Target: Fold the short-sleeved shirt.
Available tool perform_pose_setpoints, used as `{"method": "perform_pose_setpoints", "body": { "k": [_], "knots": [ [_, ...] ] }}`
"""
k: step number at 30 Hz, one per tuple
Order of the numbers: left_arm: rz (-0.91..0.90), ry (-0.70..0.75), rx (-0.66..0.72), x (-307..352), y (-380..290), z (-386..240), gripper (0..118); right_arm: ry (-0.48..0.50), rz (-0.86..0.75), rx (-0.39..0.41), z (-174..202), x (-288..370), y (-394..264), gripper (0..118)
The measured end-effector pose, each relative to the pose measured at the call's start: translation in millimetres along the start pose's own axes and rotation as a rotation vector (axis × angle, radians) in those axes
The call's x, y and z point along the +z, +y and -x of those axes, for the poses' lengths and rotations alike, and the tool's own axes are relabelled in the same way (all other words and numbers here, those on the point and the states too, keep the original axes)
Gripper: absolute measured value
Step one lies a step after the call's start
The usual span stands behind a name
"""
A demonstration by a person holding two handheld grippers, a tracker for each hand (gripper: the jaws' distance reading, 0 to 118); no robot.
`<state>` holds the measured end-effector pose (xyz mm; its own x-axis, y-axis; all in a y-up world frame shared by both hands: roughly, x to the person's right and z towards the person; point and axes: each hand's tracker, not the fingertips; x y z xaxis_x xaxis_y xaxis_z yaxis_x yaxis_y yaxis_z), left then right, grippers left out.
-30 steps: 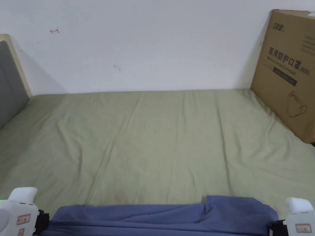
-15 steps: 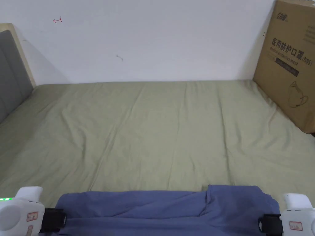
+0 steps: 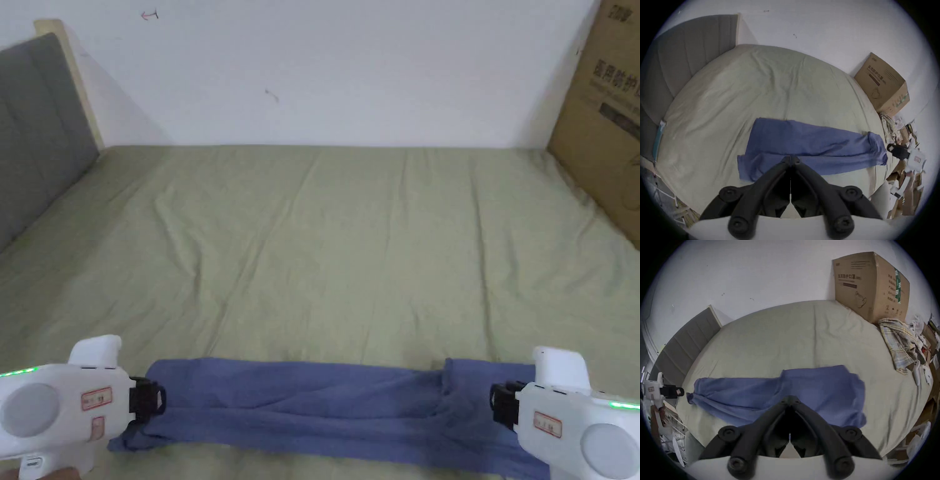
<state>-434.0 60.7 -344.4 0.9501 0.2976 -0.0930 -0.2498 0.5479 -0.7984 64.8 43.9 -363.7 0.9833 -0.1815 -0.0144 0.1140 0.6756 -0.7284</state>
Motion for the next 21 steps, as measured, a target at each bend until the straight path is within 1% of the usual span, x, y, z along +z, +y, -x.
{"method": "perform_pose_setpoints", "body": {
  "k": [3,4,8,9,10,12,13,14,15,18,19,21],
  "knots": [
    [-0.023,-0.035,0.066,6.4,-5.3,17.9,0,0.013,-0.014,0.004,19.4,-3.4,-2.1,1],
    [-0.037,-0.045,0.100,9.5,-5.6,24.2,0,0.021,-0.015,0.011,24.9,-9.0,-3.1,1],
    [-0.059,-0.066,0.156,12.3,-5.7,43.0,0,0.030,-0.006,0.050,45.6,-21.7,-1.0,1],
    [-0.062,-0.074,0.182,10.6,-6.2,49.8,2,0.034,-0.001,0.050,49.0,-24.6,-0.4,1],
    [-0.057,-0.083,0.223,8.0,-5.9,55.8,20,0.042,0.008,0.047,52.5,-27.4,0.5,1],
    [-0.028,-0.107,0.275,0.3,-8.2,70.6,71,0.058,0.017,0.042,58.6,-30.8,1.4,1],
    [-0.023,-0.138,0.310,-3.9,-10.5,76.6,91,0.060,0.020,0.049,62.0,-32.2,1.9,1],
    [-0.019,-0.160,0.337,-9.1,-12.7,81.4,96,0.057,0.024,0.061,65.8,-33.2,2.7,0],
    [-0.015,-0.183,0.362,-12.7,-15.5,82.5,98,0.054,0.018,0.072,68.9,-33.0,3.1,0],
    [0.010,-0.233,0.452,-35.3,-20.1,94.4,98,0.041,-0.007,0.107,77.1,-35.4,6.9,1],
    [0.018,-0.259,0.476,-51.3,-19.9,110.2,98,0.028,-0.032,0.108,79.6,-34.6,7.5,1],
    [0.033,-0.320,0.512,-67.9,-21.0,113.0,98,0.023,-0.075,0.105,85.0,-28.8,8.3,1]
  ]
}}
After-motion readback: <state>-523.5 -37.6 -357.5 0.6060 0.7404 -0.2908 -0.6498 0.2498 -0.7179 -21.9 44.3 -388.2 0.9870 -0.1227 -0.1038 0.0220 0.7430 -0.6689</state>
